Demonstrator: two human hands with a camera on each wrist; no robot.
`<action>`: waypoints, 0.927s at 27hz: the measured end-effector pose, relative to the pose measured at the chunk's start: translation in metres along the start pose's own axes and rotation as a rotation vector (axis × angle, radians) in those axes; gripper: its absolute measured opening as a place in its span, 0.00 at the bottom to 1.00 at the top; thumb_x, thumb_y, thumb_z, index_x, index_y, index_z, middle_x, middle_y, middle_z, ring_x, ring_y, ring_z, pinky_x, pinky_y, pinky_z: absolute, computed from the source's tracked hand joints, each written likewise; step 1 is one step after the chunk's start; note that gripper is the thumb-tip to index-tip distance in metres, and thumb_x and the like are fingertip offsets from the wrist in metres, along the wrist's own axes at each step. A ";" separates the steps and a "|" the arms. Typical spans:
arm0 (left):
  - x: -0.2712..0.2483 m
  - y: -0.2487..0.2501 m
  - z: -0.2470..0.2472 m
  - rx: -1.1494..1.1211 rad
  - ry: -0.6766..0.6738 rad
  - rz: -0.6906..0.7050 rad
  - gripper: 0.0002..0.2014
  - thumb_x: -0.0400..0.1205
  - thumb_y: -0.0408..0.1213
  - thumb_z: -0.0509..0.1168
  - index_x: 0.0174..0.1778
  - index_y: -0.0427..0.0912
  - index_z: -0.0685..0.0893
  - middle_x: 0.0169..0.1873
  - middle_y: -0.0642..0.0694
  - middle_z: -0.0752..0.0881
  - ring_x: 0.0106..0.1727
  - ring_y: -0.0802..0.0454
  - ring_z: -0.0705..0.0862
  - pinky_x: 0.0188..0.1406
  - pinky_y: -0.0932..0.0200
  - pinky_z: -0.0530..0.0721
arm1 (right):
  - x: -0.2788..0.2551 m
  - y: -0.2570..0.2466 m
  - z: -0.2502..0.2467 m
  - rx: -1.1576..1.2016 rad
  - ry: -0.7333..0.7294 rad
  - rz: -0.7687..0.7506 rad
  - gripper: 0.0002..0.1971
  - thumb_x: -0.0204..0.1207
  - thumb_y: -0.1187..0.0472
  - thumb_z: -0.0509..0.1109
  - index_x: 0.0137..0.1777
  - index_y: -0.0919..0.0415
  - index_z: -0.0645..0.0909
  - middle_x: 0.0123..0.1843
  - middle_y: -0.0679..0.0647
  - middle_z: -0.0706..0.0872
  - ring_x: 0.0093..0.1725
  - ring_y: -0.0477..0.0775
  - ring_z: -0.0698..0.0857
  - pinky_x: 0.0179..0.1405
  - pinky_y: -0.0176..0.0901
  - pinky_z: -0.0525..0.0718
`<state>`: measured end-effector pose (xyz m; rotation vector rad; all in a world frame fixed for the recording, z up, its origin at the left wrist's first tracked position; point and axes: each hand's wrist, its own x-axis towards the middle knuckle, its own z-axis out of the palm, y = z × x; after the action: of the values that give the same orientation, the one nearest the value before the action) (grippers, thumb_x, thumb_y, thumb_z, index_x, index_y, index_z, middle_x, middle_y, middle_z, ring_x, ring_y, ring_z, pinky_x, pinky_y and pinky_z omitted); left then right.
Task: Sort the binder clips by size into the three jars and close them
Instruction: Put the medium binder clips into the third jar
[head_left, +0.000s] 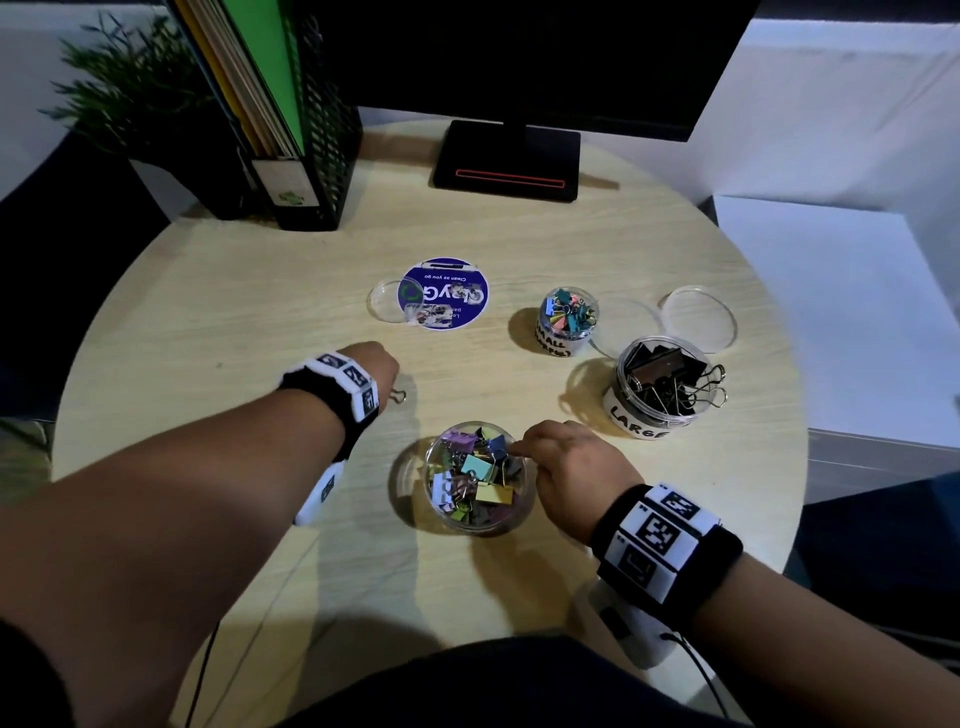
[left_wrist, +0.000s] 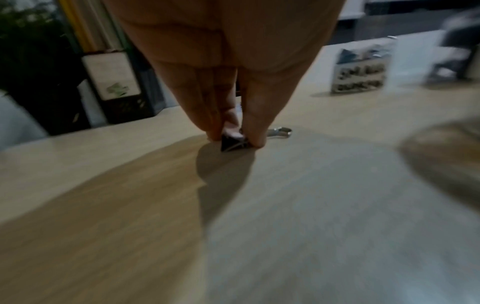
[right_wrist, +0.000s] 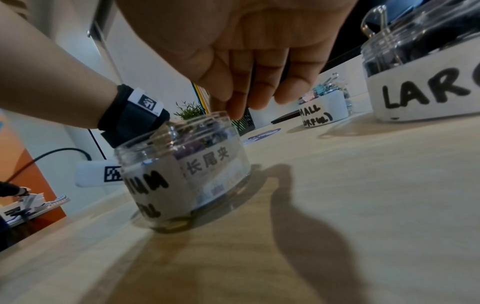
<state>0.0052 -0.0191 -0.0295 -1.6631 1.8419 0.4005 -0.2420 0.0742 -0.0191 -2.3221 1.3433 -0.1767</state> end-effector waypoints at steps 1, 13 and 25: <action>-0.003 0.001 0.004 0.004 0.005 0.006 0.13 0.82 0.34 0.61 0.59 0.35 0.84 0.61 0.36 0.82 0.59 0.41 0.82 0.52 0.58 0.76 | 0.000 0.000 -0.001 -0.002 -0.010 -0.001 0.24 0.67 0.66 0.55 0.58 0.57 0.86 0.55 0.56 0.87 0.53 0.63 0.84 0.52 0.50 0.82; -0.117 0.050 0.017 -0.609 0.418 0.394 0.03 0.75 0.38 0.70 0.42 0.48 0.88 0.45 0.54 0.86 0.48 0.56 0.82 0.55 0.59 0.79 | -0.002 -0.001 -0.005 -0.086 -0.130 0.009 0.23 0.75 0.64 0.56 0.70 0.51 0.77 0.66 0.52 0.80 0.62 0.59 0.77 0.63 0.49 0.76; -0.121 0.058 0.031 -0.455 0.324 0.257 0.32 0.77 0.50 0.69 0.77 0.57 0.66 0.76 0.58 0.66 0.76 0.53 0.63 0.75 0.58 0.59 | -0.015 -0.014 -0.008 -0.118 -0.080 -0.041 0.18 0.73 0.56 0.65 0.63 0.54 0.82 0.58 0.56 0.84 0.54 0.65 0.79 0.57 0.53 0.77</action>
<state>-0.0417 0.1042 0.0118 -1.8734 2.3499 0.7413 -0.2414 0.0906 -0.0044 -2.4281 1.2989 -0.0170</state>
